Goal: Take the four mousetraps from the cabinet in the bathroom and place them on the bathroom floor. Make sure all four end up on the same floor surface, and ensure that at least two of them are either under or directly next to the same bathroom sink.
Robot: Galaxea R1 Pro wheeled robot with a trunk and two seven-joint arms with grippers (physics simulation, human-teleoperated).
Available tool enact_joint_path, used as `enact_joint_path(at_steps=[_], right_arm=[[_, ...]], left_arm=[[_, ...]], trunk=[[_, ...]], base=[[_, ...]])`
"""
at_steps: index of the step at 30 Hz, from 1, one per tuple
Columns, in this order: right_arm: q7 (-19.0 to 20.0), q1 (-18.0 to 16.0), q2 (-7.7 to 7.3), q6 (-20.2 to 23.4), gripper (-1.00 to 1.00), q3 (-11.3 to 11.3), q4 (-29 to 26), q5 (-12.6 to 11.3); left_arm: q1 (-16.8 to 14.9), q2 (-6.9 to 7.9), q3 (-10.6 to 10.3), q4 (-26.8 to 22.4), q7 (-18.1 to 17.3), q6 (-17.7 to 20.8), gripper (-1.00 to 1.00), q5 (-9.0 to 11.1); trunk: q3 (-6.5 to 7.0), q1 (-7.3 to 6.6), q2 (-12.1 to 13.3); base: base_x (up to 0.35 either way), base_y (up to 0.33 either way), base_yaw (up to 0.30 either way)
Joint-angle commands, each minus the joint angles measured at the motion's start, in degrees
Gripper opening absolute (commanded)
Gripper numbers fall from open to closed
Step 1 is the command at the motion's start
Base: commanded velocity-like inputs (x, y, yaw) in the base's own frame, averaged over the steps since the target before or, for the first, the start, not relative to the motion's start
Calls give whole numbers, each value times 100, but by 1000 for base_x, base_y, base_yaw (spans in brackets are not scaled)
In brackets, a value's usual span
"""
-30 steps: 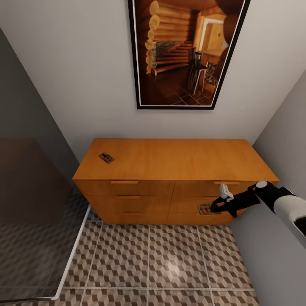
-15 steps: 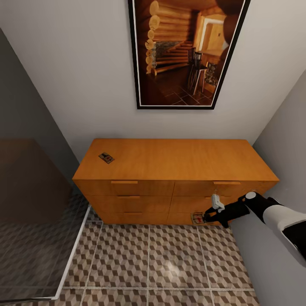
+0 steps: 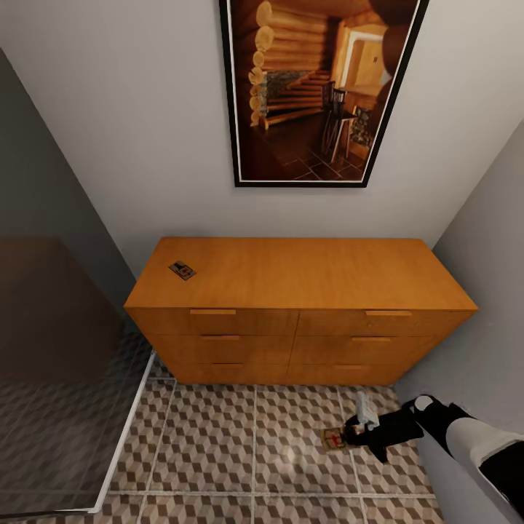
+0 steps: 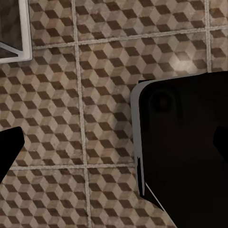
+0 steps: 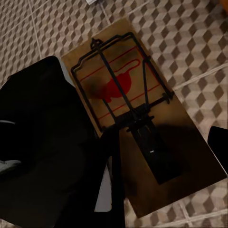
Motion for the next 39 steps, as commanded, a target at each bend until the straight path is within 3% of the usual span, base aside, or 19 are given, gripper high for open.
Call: enact_joint_path(at_steps=[1,7,13,17,19,22,24,25,28,32,37,39], right_arm=[[-126,140,5,-120,-100,-91,-8,51],[-467,804,24,-421,-100,-92,-8,32],[-1759,1509,75,-772,-100,-94,-8,20],[-2200,1915,186,-990,-100,-104,-5,-57],[-2377,2074,215,-1117,-100,-107,-2,-333],[-2566,2227,228,-1279,-100,-108,0,-1056],[-2702,2341,232,-1344,-100,-108,0,-1813],[-2735,2376,236,-1355,-100,-107,0,-2005],[-2939,2585,279,-1410,-100,-106,1,-2946],[-3345,2765,431,-1455,-100,-107,2,-3406],[-4610,2960,730,-1994,-100,-104,7,-3518],[-5260,3102,886,-2402,-100,-106,9,-3528]], left_arm=[[-7,-3,-50,19,24,-30,100,18],[-7,-3,-45,10,36,-30,100,18],[-14,-3,0,-30,78,13,100,30],[-15,-3,16,-304,95,314,100,41],[-15,-3,19,-687,115,728,100,43],[-15,-3,20,-1367,376,1511,100,44],[-15,-3,20,-1965,791,2158,100,45],[-15,-3,20,-2107,901,2302,100,45],[-15,-6,21,-2868,1401,2905,100,45],[-15,-10,26,-3607,1590,3202,100,45],[-15,-11,36,-4435,1634,3964,100,45],[-20,-12,46,-4795,1638,4419,100,45]], trunk=[[-8,3,-10],[-8,3,-10],[-8,3,-10],[-8,3,-10],[-8,3,-10],[-8,3,-10],[-8,3,-10],[-8,3,-10],[-8,3,-10],[-8,3,-10],[-8,3,-10],[-8,3,-10]], base=[[0,0,0],[0,0,0],[0,0,0],[0,0,0],[0,0,0],[0,0,0],[0,0,0],[0,0,0],[0,0,0],[0,0,0],[0,0,0],[0,0,0]])
